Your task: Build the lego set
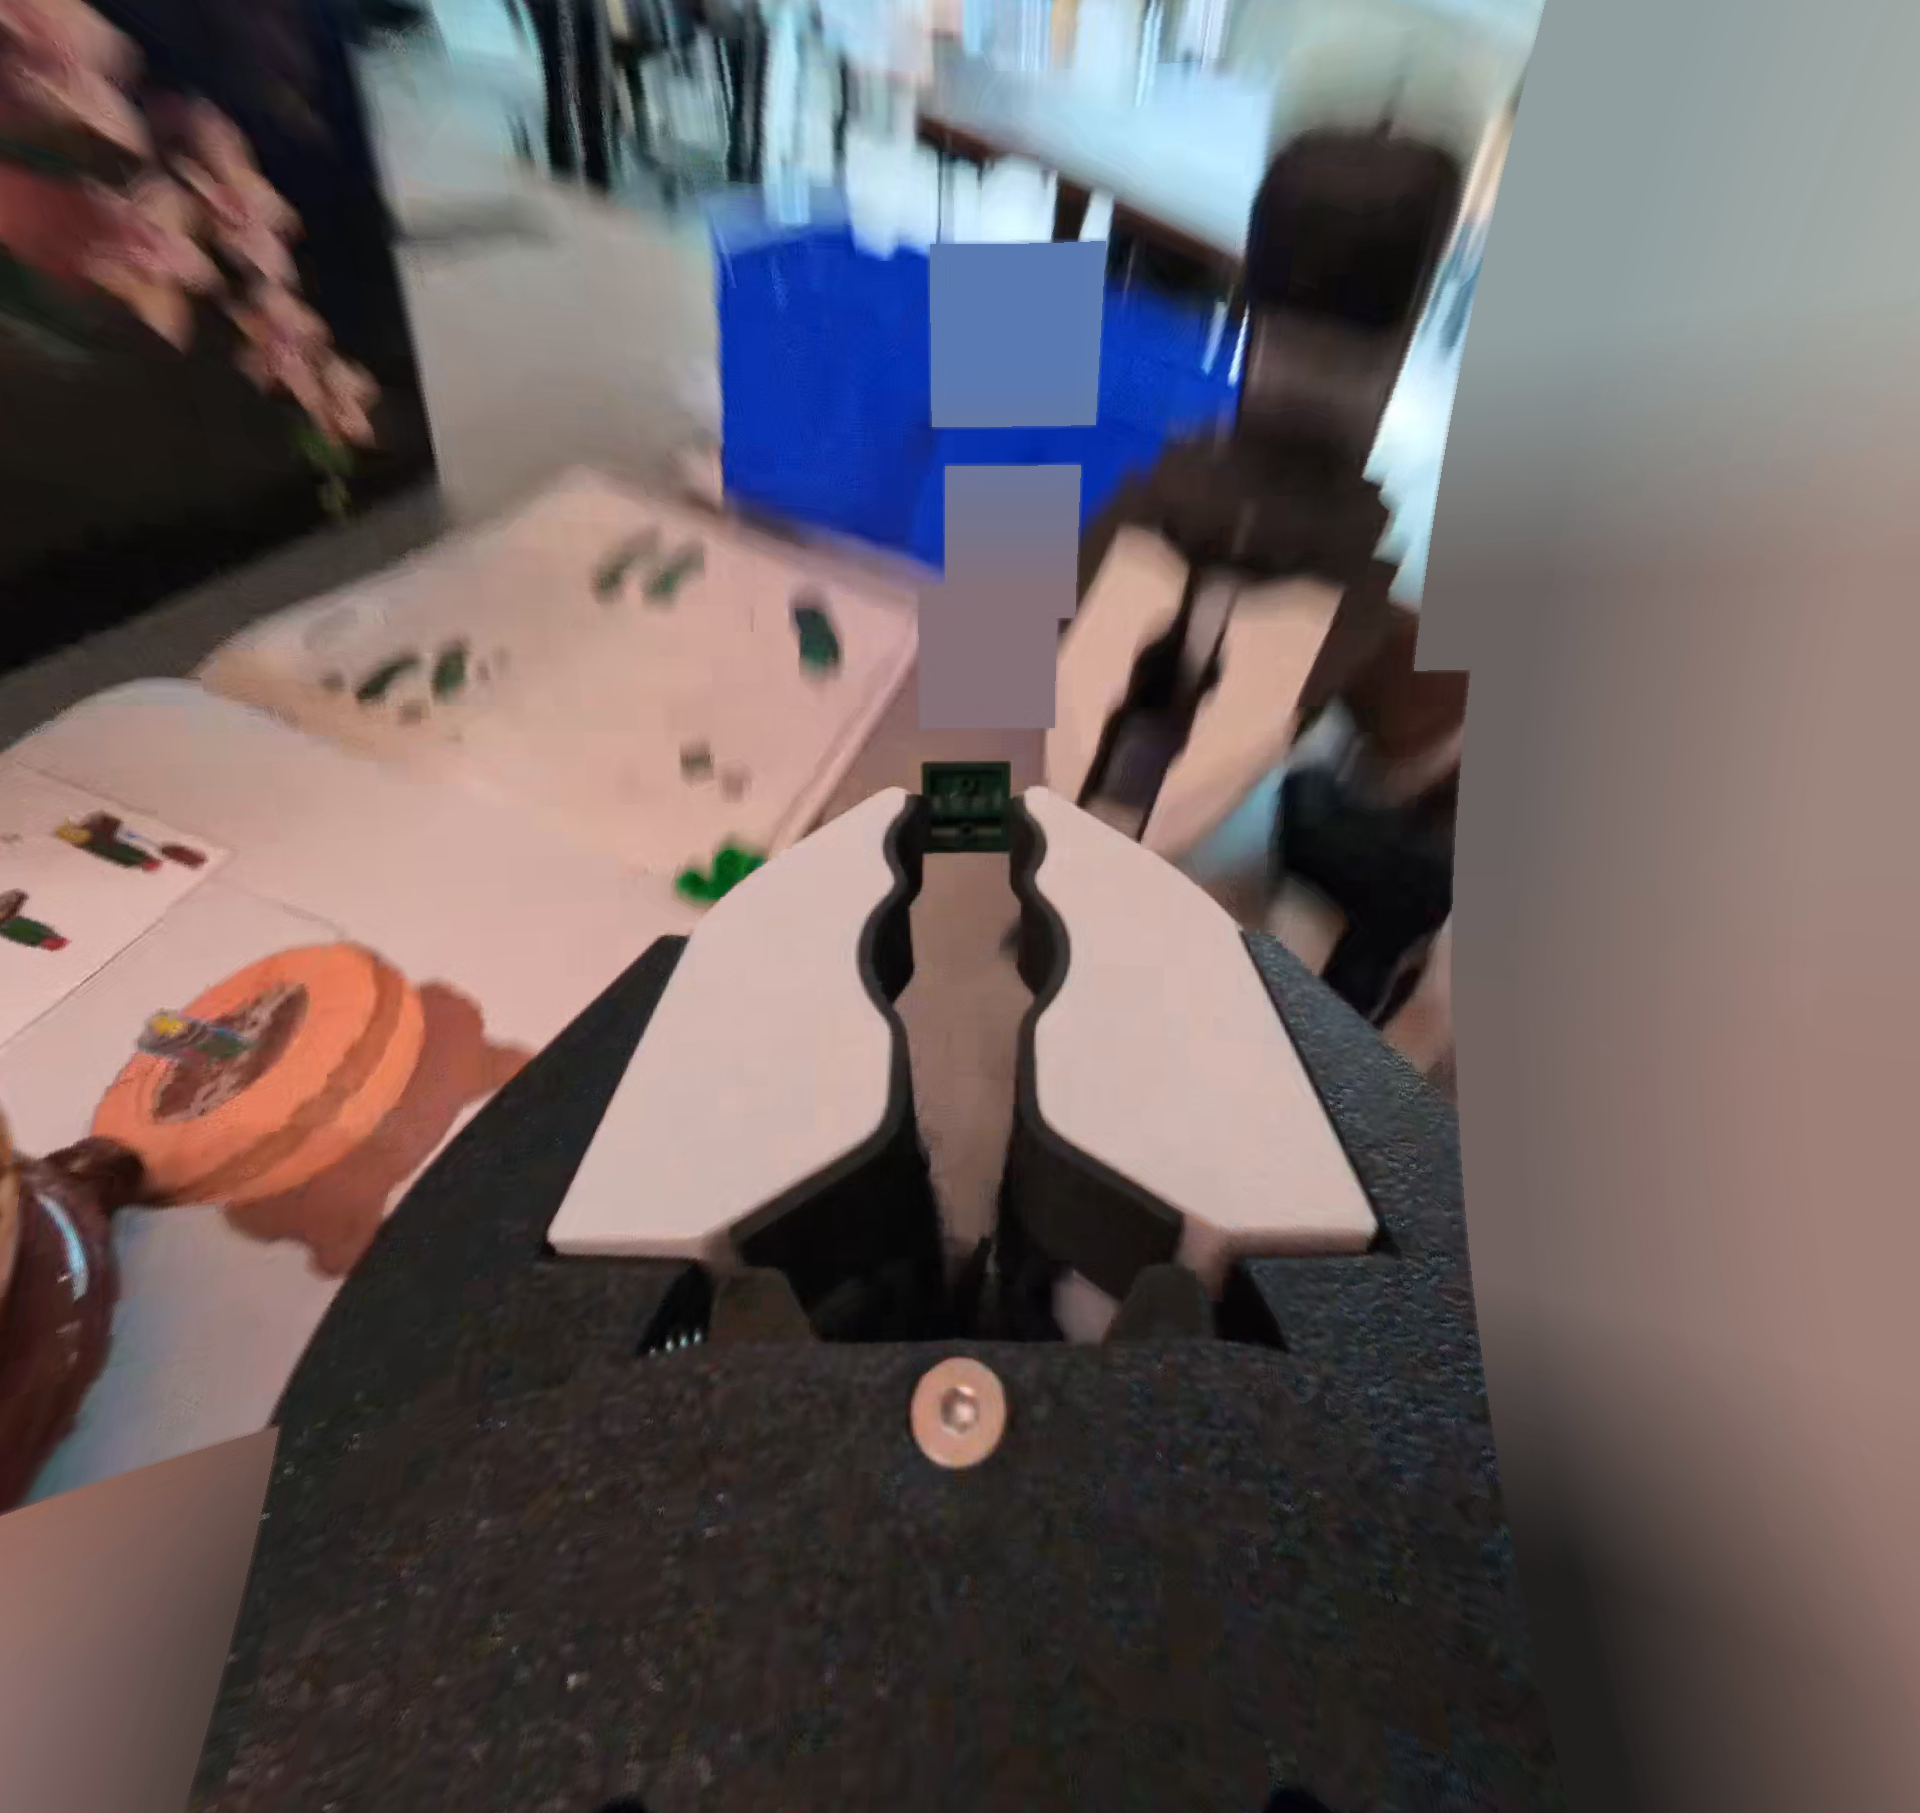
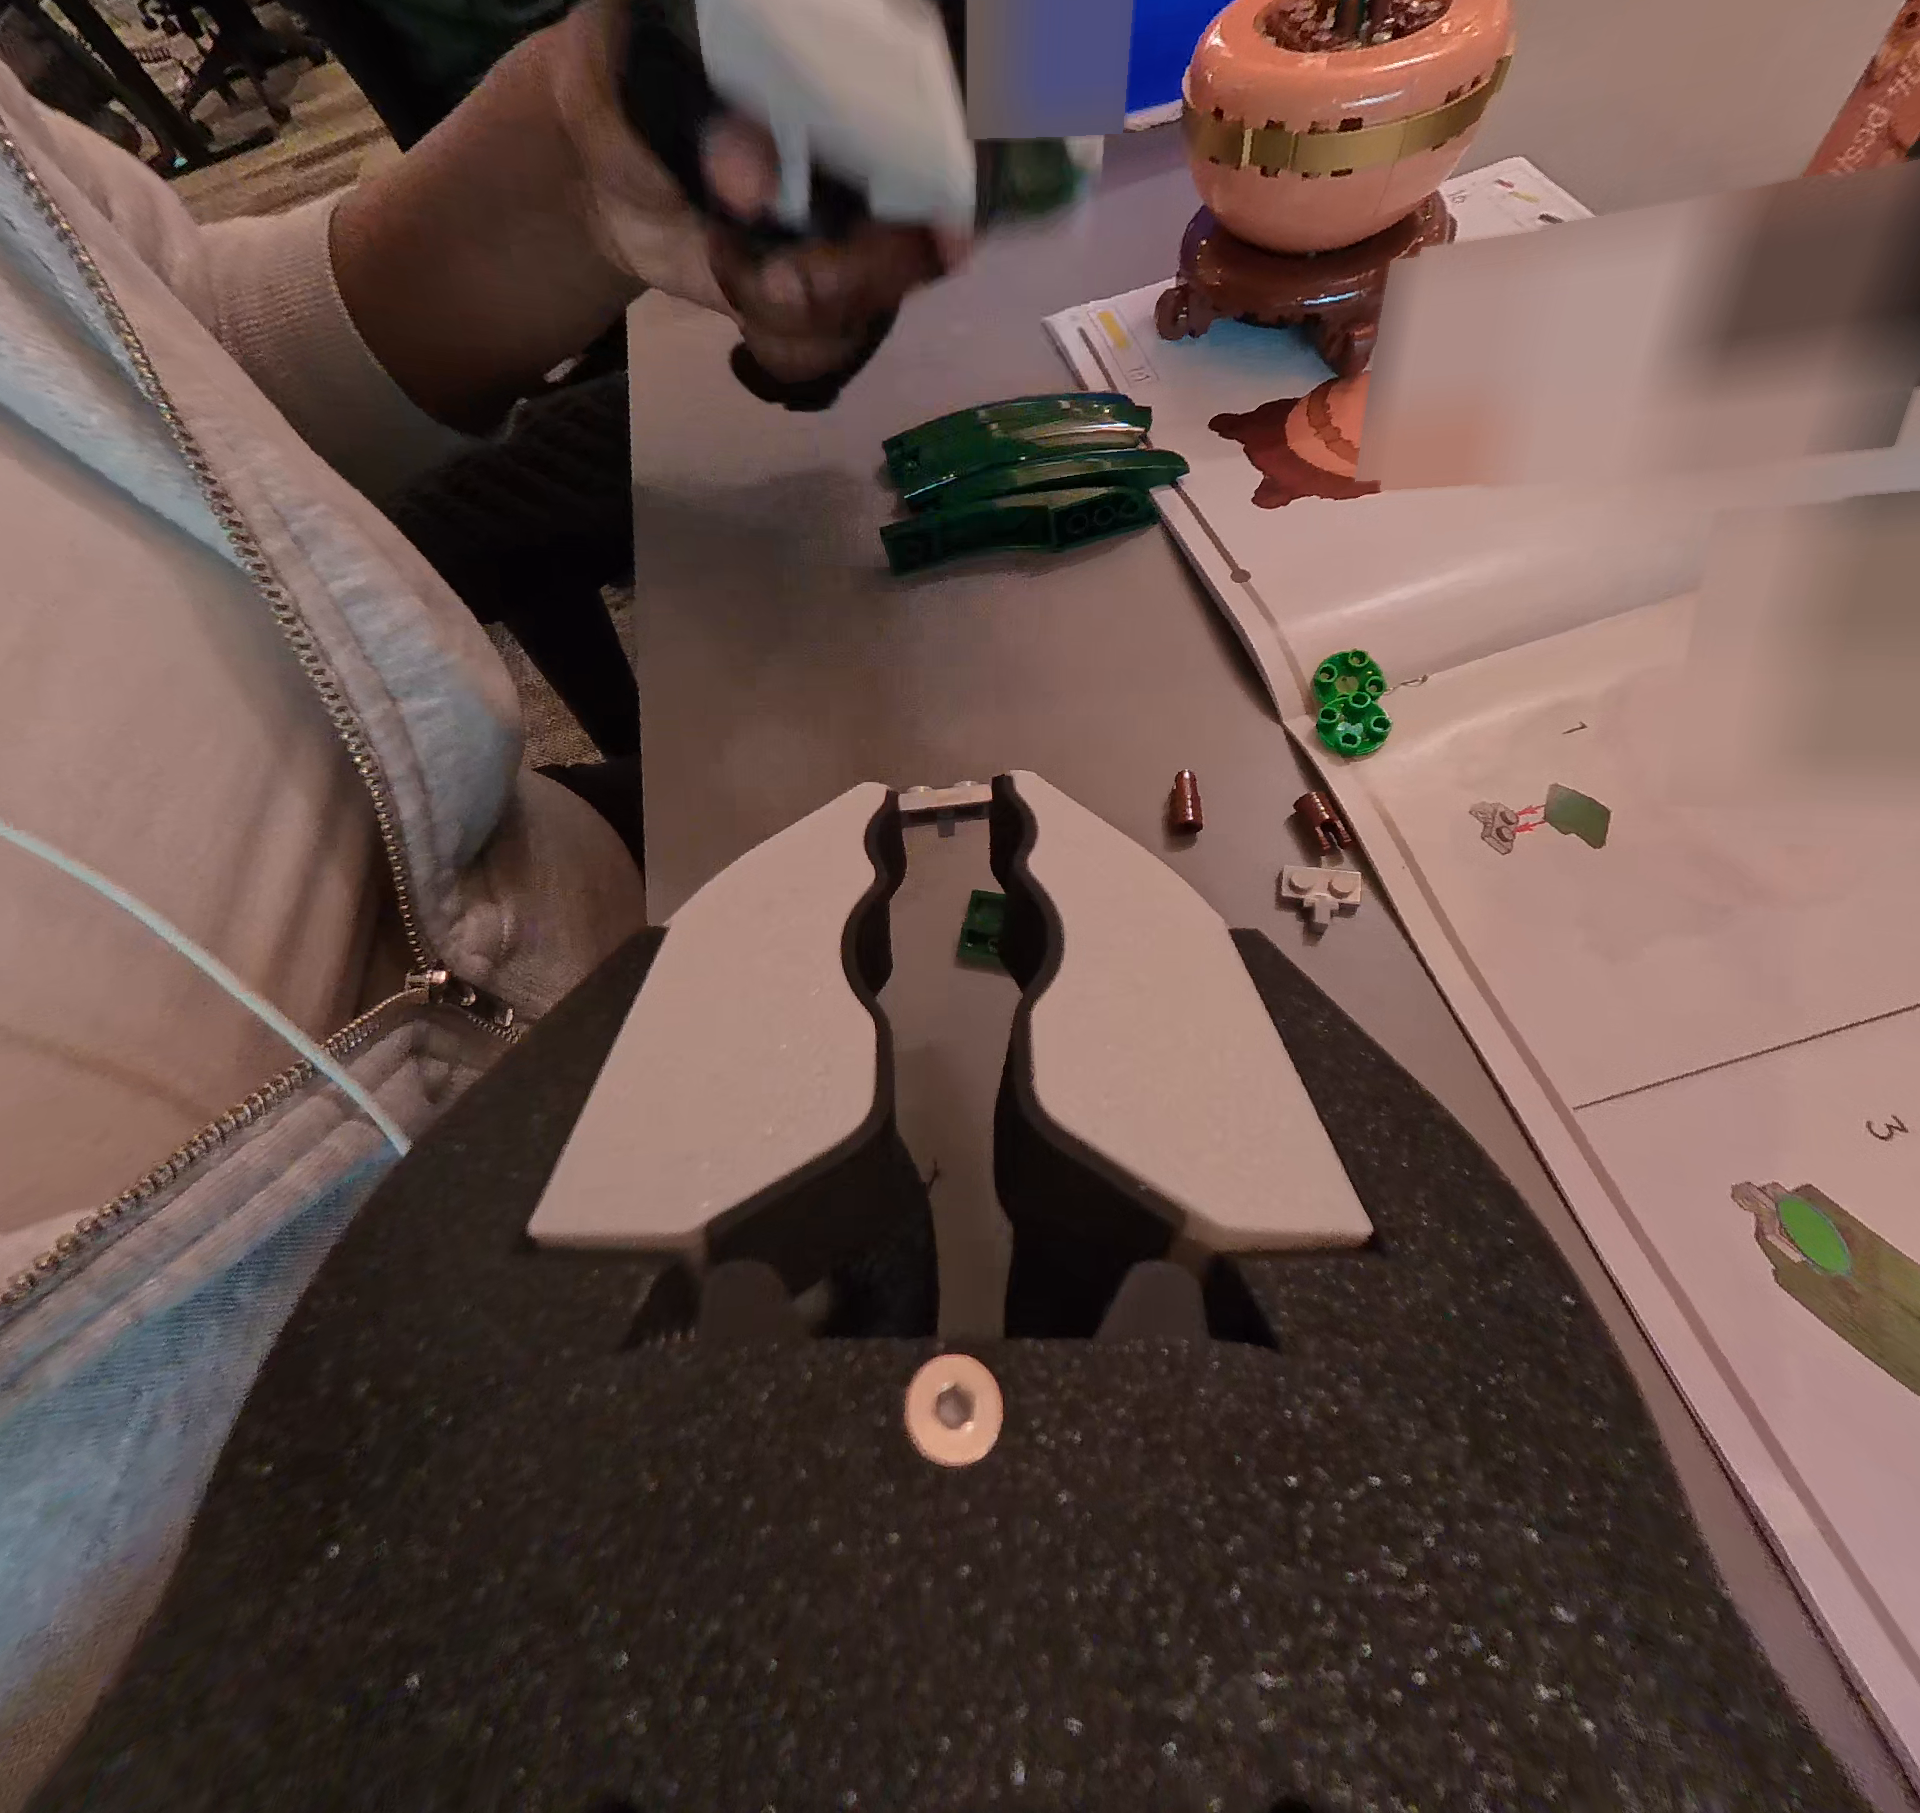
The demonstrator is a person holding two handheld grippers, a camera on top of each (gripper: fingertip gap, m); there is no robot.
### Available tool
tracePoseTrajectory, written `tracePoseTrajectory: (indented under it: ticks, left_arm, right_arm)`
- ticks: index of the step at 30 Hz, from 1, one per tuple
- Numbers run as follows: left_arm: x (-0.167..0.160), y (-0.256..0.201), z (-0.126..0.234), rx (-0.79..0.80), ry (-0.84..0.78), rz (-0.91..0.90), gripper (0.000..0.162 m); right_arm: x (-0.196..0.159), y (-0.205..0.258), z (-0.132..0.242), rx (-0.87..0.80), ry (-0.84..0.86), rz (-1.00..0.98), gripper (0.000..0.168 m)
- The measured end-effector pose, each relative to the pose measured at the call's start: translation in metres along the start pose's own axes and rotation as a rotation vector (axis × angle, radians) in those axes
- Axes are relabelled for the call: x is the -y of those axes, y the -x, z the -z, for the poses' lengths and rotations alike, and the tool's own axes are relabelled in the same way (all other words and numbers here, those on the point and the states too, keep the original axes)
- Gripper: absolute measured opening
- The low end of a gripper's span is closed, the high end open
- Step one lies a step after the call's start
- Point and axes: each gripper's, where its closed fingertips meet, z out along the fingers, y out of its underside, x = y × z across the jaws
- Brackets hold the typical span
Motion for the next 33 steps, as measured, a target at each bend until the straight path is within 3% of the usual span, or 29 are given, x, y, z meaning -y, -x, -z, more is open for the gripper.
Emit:
tracePoseTrajectory:
  ticks: [3, 8, 14, 25, 33]
  left_arm:
    - [0.051, 0.007, 0.027, -0.051, -0.325, 0.209, 0.014]
    - [0.081, 0.013, 0.045, -0.160, -0.572, 0.432, 0.015]
    - [0.078, 0.015, 0.038, -0.213, -0.617, 0.534, 0.014]
    - [0.066, 0.017, 0.026, -0.176, -0.544, 0.474, 0.015]
    - [0.072, 0.025, 0.031, -0.190, -0.690, 0.608, 0.014]
  right_arm:
    - [0.001, 0.000, 0.000, -0.005, -0.007, -0.003, 0.016]
    - [0.006, 0.006, -0.007, 0.002, -0.040, 0.001, 0.016]
    - [0.016, 0.008, -0.006, 0.003, -0.115, -0.025, 0.016]
    - [0.023, 0.003, -0.001, -0.028, -0.175, -0.053, 0.016]
    - [0.020, 0.001, -0.006, -0.037, -0.173, -0.071, 0.016]
